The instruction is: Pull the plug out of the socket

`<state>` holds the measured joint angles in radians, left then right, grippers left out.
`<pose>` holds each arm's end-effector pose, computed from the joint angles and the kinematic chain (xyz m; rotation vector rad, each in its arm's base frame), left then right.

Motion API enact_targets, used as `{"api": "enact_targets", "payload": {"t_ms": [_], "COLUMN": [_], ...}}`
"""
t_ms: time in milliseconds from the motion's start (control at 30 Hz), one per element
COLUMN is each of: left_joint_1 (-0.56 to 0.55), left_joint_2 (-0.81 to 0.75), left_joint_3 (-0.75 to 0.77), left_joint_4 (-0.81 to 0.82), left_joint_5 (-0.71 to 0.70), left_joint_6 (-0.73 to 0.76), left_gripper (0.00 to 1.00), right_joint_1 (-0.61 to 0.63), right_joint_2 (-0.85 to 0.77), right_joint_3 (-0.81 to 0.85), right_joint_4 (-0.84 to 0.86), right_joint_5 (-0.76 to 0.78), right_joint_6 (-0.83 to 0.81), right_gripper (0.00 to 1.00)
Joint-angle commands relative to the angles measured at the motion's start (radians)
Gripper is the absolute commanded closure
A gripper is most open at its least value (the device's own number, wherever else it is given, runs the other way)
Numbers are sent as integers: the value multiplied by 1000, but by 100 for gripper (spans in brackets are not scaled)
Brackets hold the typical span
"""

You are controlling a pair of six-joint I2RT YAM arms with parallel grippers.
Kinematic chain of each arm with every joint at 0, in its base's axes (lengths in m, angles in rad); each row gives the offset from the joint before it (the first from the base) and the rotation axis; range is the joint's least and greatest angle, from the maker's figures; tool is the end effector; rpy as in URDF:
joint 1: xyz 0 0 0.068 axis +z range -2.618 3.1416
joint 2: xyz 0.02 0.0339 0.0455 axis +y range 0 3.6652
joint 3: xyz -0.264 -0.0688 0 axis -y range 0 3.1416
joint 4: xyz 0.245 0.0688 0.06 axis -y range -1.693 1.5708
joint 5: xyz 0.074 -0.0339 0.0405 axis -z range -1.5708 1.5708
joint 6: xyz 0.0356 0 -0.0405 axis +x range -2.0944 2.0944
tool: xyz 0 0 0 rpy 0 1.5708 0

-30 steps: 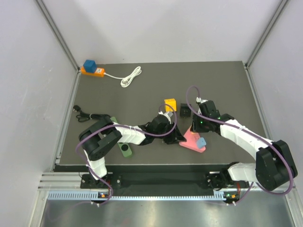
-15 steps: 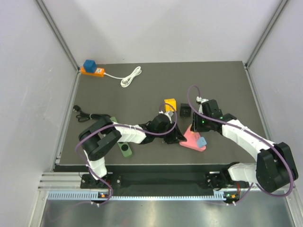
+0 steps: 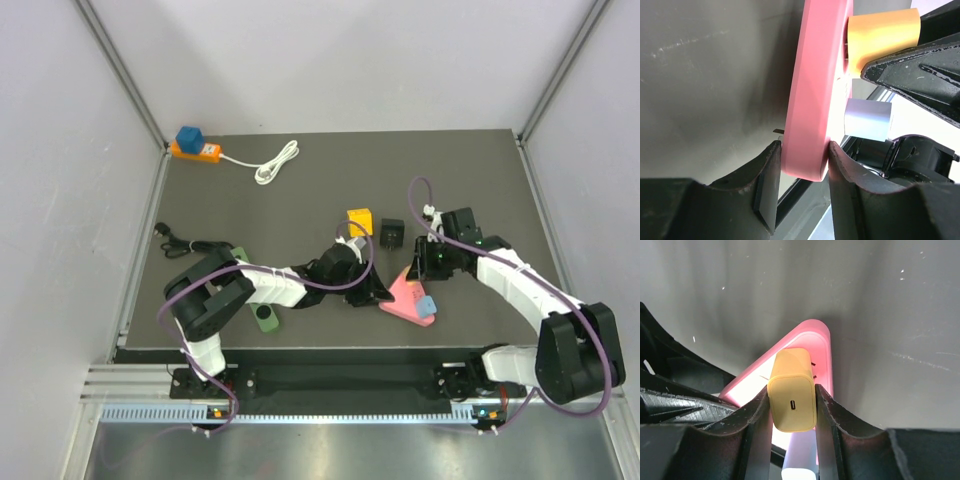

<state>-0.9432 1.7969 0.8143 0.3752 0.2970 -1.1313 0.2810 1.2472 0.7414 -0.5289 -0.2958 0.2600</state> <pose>0.1993 -0.2925 0.1386 -0.0411 2.5684 -1.3475 0.2226 0.0750 0.2047 -0.1360 2.6443 0.5740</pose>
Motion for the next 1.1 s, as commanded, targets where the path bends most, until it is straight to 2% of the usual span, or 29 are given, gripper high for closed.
{"api": "enact_targets", "payload": {"t_ms": [0,100,167,233,267,300,367,467,633,733,833,933,1067], "left_joint_1": [1,1,1,1,1,1,1,0,-5,-8,-11,-12,-14], "left_joint_2": [15,10,7,7,7,9,13,18,13,9,-2,-13,-31], "left_joint_3": [-60,-63,-66,-72,-72,-70,-63,-55,-50,-58,-70,-87,-112], "left_joint_4": [-199,-197,-197,-194,-190,-188,-191,-190,-200,-194,-190,-162,-141], "left_joint_5": [-68,-70,-73,-75,-73,-71,-68,-68,-71,-75,-71,-59,-58], "left_joint_6": [13,13,10,5,2,2,4,1,2,-2,-4,-8,-13], "left_gripper": [100,100,100,100,100,100,100,100,100,100,100,100,100], "right_joint_1": [-39,-60,-62,-34,1,109,213,264,258,178,48,-57,-161], "right_joint_2": [-23,-14,-23,-48,-87,-109,-153,-164,-161,-150,-106,-49,132], "right_joint_3": [88,82,76,75,87,93,107,116,125,131,144,179,242], "right_joint_4": [86,98,102,93,86,86,92,67,41,43,66,83,73], "right_joint_5": [-71,-124,-97,-13,141,221,410,504,550,473,255,143,-124], "right_joint_6": [12,19,28,25,7,-4,-7,-4,-41,-25,-5,-4,-18], "right_gripper": [100,100,100,100,100,100,100,100,100,100,100,100,91]}}
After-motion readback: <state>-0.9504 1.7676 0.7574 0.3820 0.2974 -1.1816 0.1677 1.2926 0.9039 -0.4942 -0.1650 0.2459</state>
